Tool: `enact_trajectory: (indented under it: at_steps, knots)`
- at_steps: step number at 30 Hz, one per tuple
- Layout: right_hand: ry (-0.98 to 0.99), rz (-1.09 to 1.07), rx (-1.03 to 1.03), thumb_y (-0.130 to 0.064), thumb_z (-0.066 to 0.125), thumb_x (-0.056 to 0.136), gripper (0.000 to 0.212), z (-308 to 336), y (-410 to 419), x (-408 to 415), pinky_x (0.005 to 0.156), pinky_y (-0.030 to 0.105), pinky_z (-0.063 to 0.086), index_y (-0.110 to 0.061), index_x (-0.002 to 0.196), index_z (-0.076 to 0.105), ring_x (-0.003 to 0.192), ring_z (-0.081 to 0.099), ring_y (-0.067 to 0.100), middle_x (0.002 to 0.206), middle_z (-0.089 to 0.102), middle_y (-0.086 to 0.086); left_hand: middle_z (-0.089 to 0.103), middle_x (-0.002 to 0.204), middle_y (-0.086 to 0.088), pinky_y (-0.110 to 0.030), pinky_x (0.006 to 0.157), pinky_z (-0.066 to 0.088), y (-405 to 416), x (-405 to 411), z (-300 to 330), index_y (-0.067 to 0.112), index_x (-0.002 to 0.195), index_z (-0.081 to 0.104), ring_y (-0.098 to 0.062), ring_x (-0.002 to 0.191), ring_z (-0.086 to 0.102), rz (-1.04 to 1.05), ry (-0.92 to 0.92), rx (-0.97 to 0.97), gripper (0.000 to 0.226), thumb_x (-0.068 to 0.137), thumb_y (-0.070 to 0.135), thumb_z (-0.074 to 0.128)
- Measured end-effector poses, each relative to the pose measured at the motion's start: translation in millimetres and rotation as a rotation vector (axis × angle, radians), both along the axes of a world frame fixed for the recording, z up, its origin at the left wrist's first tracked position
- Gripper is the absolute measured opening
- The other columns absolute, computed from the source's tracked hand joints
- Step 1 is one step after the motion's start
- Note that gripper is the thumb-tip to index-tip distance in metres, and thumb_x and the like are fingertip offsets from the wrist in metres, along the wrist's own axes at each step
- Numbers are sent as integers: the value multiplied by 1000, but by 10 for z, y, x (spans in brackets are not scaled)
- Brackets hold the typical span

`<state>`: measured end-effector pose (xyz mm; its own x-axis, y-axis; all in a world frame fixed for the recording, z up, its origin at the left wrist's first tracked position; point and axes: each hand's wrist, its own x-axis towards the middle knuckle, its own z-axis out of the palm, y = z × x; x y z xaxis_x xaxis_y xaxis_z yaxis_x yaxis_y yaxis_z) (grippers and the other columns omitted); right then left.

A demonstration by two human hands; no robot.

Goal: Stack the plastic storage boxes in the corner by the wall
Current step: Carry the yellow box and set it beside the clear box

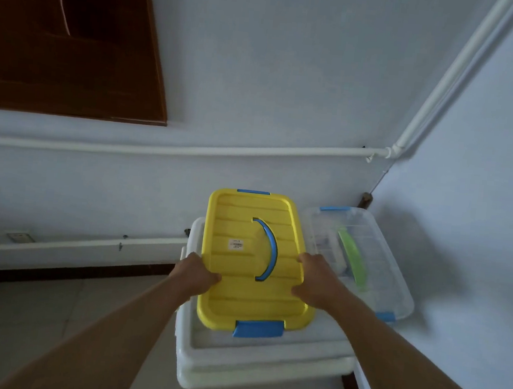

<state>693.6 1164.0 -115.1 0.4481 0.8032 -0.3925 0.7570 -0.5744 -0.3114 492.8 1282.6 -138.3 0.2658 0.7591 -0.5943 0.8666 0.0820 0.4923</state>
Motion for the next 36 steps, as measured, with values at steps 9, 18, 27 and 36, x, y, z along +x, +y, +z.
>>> enact_trajectory:
  at_steps: [9,18,27,36]
  knots:
    - [-301,428,-102,-27,78,72,64,-19,-557,-271,102,33,37,-12,125,46,122,36,25,129,42,7,58,85,-10,-31,55,51,-536,-146,39,4,115,43,-23,71,64,155,-40,-129,36,90,26,58]
    - [-487,661,218,-12,89,10,61,-409,-561,-208,45,26,47,-15,65,65,53,59,19,59,59,1,56,62,-13,-25,39,47,-696,28,-186,-4,112,50,-23,42,56,424,-99,-43,29,95,18,45]
    - [-414,671,264,3,80,55,43,-427,-635,-109,67,32,50,-8,93,64,81,62,25,84,65,7,55,70,-15,-21,29,46,-812,102,-300,1,124,44,-20,31,57,579,-210,-68,34,97,22,46]
    - [-444,716,312,7,72,62,44,-363,-593,-70,73,33,46,-3,103,59,92,59,28,95,62,12,51,81,-15,-26,28,47,-807,141,-248,1,130,40,-29,49,56,598,-241,-71,39,98,21,48]
